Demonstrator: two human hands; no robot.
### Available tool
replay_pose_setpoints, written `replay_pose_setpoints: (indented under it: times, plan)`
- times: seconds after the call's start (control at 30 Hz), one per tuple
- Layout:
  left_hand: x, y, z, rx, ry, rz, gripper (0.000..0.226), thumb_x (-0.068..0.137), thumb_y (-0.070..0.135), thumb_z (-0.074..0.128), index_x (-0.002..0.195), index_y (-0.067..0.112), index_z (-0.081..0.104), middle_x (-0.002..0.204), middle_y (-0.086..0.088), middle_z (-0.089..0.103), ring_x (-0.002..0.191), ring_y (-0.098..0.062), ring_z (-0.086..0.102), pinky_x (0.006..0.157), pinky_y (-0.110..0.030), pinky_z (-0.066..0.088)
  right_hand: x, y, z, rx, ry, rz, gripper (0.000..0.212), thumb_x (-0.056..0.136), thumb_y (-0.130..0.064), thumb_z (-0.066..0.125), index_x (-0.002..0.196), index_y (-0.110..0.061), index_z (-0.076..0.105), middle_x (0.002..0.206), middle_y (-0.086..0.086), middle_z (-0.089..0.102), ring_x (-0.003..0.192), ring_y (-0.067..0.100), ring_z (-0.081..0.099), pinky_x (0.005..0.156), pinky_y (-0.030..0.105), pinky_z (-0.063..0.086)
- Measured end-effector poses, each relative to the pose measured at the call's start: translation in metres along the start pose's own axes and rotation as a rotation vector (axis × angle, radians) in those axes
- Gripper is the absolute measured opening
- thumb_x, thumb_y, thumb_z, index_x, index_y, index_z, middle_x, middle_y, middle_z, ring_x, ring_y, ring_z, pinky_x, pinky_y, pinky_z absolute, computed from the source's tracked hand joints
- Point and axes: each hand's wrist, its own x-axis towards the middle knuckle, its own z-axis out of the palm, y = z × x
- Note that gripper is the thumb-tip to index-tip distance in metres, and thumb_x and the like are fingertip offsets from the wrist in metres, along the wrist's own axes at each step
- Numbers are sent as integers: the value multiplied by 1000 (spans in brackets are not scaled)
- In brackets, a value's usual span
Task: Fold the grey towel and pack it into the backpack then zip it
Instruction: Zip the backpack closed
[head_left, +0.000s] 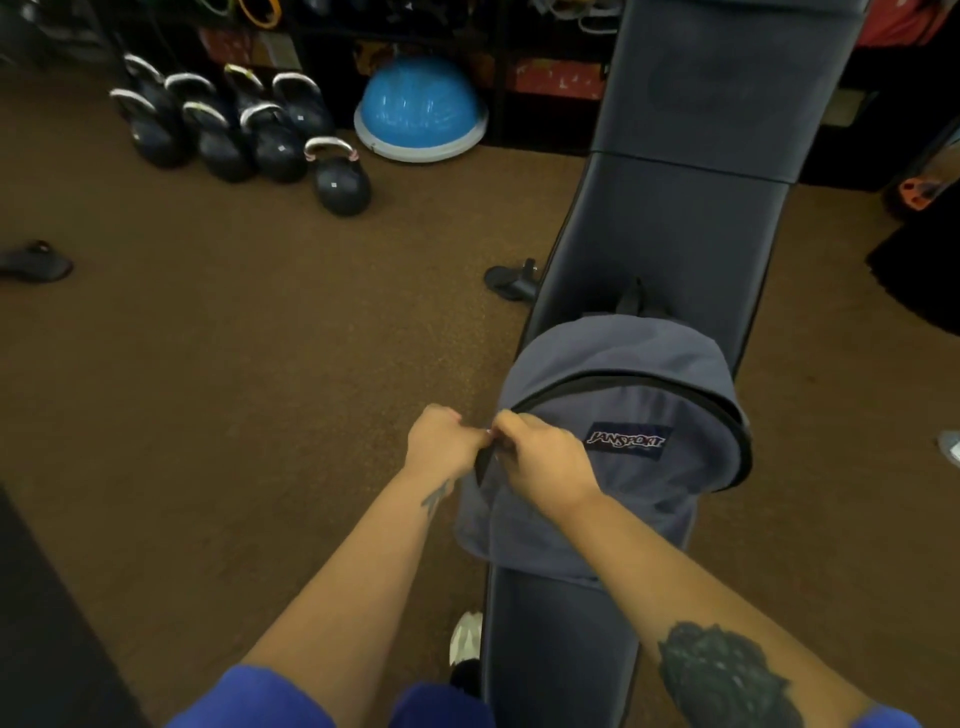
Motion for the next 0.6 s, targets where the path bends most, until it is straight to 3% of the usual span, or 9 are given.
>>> replay_pose_setpoints:
  times: [0.23,0.3,0.37,0.4,0.47,0.6]
  plan:
    - [1,2,-2,38,-39,32,49,69,20,73,111,9,49,114,-15,62,104,-29,61,75,-31,45,9,-2,6,-68,80,20,16,88,-14,53,103,-12,58,100,10,63,86,37,62,59,33,31]
    - [4,3,-3,32,-44,42,46,68,20,72,107,10,50,108,-14,63,99,-28,62,71,-30,43,12,-3,4,-112,93,43,12,79,-12,64,91,-13,62,85,8,66,71,34,65,52,29,28]
    - [7,4,-4,4,-68,52,34,69,21,70,94,15,48,92,-8,61,80,-20,58,63,-28,40,16,-2,3,-153,119,56,17,65,-13,78,73,-15,63,67,4,64,53,28,64,45,24,25]
    - [9,4,-5,-17,-76,60,27,70,21,69,85,18,46,82,-3,58,70,-16,53,58,-27,38,17,-1,2,-133,124,73,15,68,-16,77,73,-15,63,68,5,65,55,29,64,45,25,29]
    - [13,1,-6,-41,-92,84,22,72,20,67,73,21,45,69,2,54,61,-12,48,52,-25,37,20,0,0,-50,102,106,13,86,-26,61,90,-15,65,89,7,68,77,31,66,58,32,42]
    - [13,-18,0,157,-134,240,20,71,16,71,81,22,55,84,0,66,80,-17,61,68,-26,46,21,-1,-2,18,84,167,22,92,-36,50,99,-21,64,103,0,67,93,24,64,72,33,45]
